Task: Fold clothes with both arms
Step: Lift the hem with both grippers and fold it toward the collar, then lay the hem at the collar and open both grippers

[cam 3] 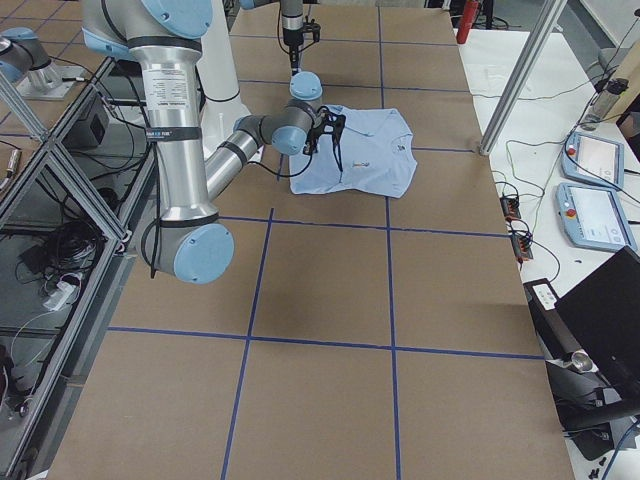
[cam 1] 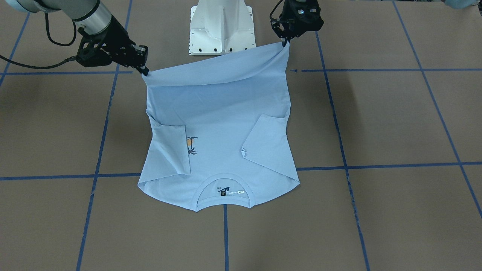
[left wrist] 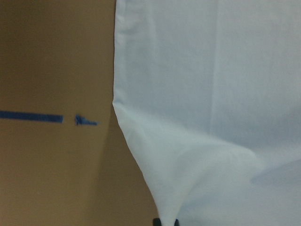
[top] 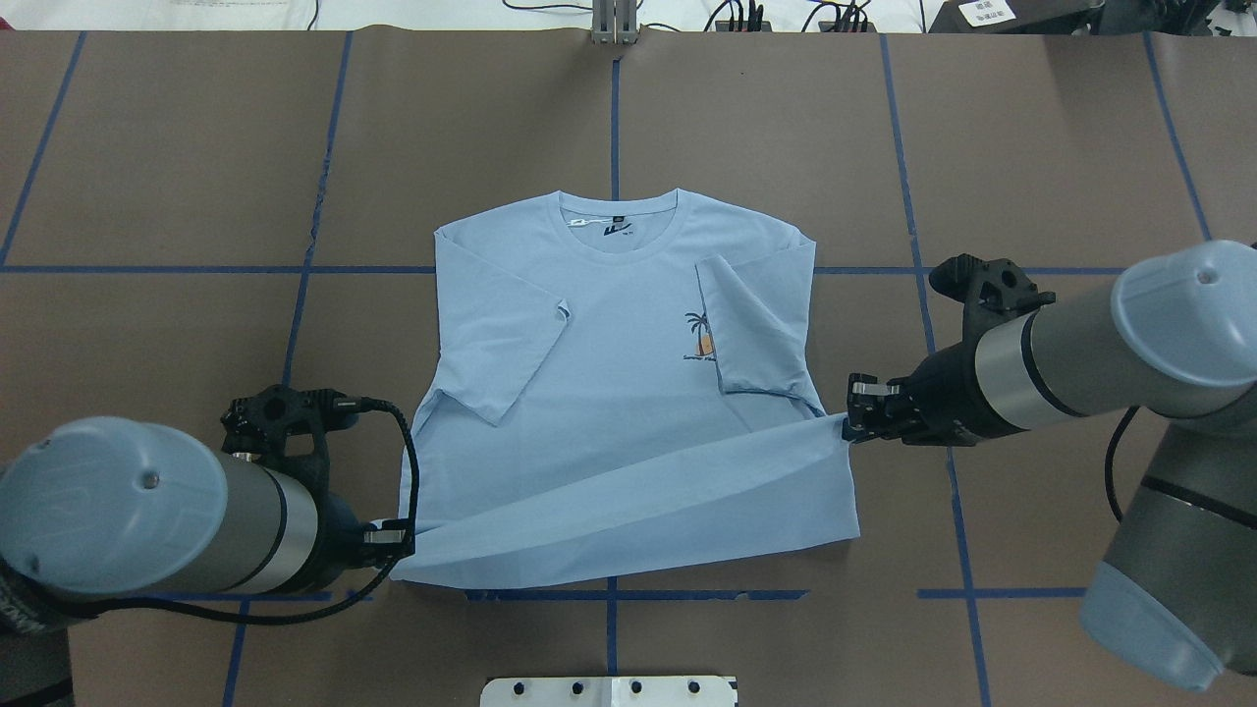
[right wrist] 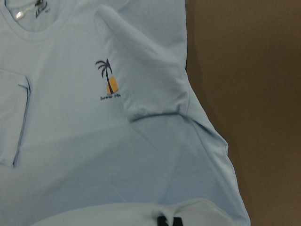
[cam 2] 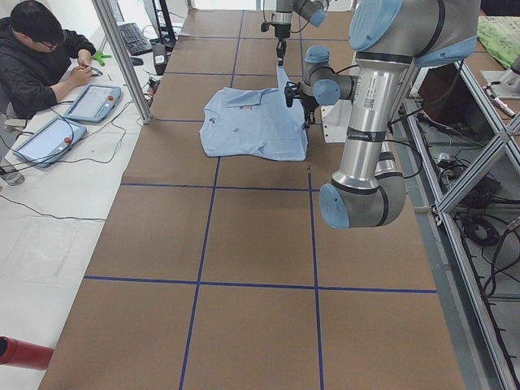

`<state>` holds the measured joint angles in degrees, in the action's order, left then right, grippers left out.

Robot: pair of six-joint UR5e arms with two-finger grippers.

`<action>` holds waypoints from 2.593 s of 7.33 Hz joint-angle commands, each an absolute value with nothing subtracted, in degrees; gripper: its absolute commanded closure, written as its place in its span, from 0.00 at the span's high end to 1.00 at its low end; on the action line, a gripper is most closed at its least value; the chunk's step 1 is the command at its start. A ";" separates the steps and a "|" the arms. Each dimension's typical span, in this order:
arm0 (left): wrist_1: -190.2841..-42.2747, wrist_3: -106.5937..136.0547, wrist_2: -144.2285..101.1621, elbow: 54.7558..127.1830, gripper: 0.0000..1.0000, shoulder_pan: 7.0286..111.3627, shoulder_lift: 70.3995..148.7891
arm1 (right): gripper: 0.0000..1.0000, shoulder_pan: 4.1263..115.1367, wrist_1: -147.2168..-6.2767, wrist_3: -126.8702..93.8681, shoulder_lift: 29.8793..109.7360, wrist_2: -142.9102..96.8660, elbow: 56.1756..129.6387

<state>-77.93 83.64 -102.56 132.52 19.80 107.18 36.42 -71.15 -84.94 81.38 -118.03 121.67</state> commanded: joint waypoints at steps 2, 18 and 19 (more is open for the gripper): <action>-78.31 78.27 -102.83 119.93 0.00 30.11 116.16 | 0.00 43.31 -71.19 -83.76 68.76 -117.69 108.50; -106.00 73.21 -99.94 81.65 0.00 41.84 127.00 | 0.00 51.50 -66.09 -77.34 50.71 -117.25 73.21; -106.00 73.13 -99.93 81.48 0.00 41.75 127.00 | 0.00 51.42 -66.01 -77.26 50.71 -117.25 73.21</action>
<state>-105.99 73.20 -100.29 81.92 41.79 126.89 51.49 -66.08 -77.34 50.68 -117.25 73.22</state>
